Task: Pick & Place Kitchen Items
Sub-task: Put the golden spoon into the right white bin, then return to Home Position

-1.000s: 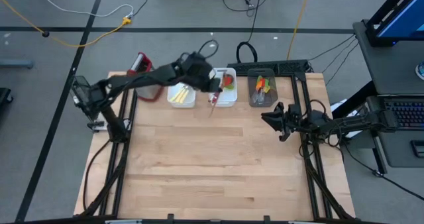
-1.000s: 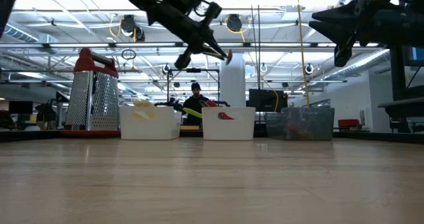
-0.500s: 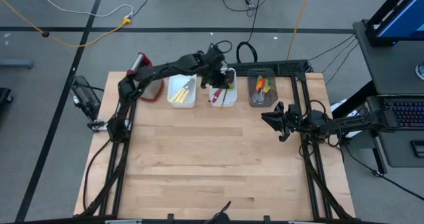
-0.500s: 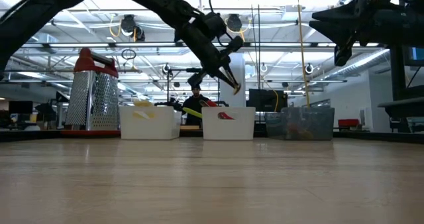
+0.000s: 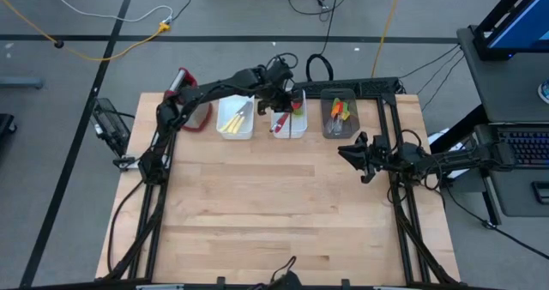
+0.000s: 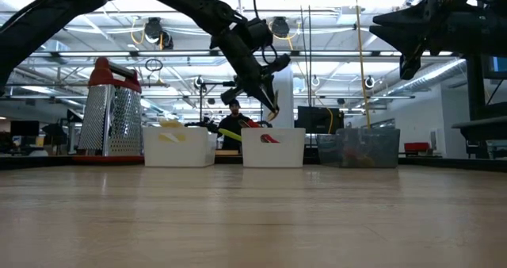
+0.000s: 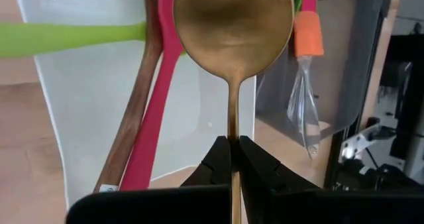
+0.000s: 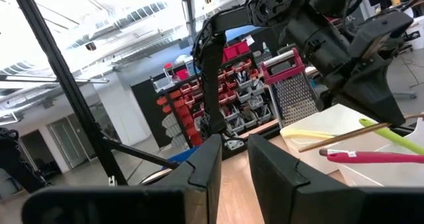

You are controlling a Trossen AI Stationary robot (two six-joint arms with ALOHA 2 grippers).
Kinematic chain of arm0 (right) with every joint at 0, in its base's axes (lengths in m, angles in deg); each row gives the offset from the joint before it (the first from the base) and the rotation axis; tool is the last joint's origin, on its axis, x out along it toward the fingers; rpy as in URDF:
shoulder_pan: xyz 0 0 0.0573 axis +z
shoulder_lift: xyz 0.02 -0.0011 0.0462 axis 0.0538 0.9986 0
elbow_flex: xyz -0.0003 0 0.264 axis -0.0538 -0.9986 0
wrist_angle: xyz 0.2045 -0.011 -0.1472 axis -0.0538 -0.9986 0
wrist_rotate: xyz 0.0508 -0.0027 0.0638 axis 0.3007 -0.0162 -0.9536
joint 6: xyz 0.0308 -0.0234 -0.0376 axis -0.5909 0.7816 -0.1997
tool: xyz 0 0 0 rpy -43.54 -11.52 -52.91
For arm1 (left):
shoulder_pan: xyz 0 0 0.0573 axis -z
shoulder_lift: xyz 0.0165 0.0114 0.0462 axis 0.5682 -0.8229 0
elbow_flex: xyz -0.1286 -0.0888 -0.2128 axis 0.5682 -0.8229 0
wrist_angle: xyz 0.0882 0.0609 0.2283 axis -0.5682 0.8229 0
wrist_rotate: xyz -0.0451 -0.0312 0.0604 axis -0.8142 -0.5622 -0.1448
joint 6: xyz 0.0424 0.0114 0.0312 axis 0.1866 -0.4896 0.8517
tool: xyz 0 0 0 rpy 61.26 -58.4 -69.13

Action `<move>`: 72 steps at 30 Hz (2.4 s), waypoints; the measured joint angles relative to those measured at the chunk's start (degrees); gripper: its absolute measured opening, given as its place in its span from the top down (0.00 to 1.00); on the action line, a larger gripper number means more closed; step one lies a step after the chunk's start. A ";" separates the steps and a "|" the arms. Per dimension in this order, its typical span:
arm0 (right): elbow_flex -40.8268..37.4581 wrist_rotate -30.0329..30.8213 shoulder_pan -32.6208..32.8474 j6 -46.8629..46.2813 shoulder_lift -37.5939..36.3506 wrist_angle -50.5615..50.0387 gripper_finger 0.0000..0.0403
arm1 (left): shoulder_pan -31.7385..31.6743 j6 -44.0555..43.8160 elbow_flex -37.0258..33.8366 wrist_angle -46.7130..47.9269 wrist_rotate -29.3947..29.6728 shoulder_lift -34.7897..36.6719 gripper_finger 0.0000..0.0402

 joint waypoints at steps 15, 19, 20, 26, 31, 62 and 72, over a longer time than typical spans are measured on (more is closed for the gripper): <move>0.01 0.01 0.00 0.01 0.00 -0.02 0.83 | -0.40 -2.47 -0.02 4.78 -0.74 0.11 1.00; -0.01 0.01 0.00 0.00 0.00 -0.02 0.83 | -0.51 -3.46 -0.24 4.79 -0.80 0.09 1.00; 0.01 0.01 0.00 0.02 0.00 0.00 0.83 | -0.51 -3.91 -0.26 4.39 -0.91 0.09 1.00; 0.00 0.09 0.00 0.02 0.00 0.00 0.83 | -0.40 -4.72 -0.25 -0.50 -1.65 -0.56 1.00; 0.00 0.21 0.00 0.02 -0.01 0.03 0.83 | -0.04 -4.83 -0.31 -0.09 -3.93 -2.94 1.00; -0.01 0.01 0.00 -0.44 0.04 -0.43 0.83 | -1.56 0.20 -0.28 -8.16 -9.40 -2.98 0.63; -0.01 -0.17 0.02 -0.44 0.04 -0.93 0.83 | 1.55 24.11 -0.28 -8.35 -6.68 7.68 0.63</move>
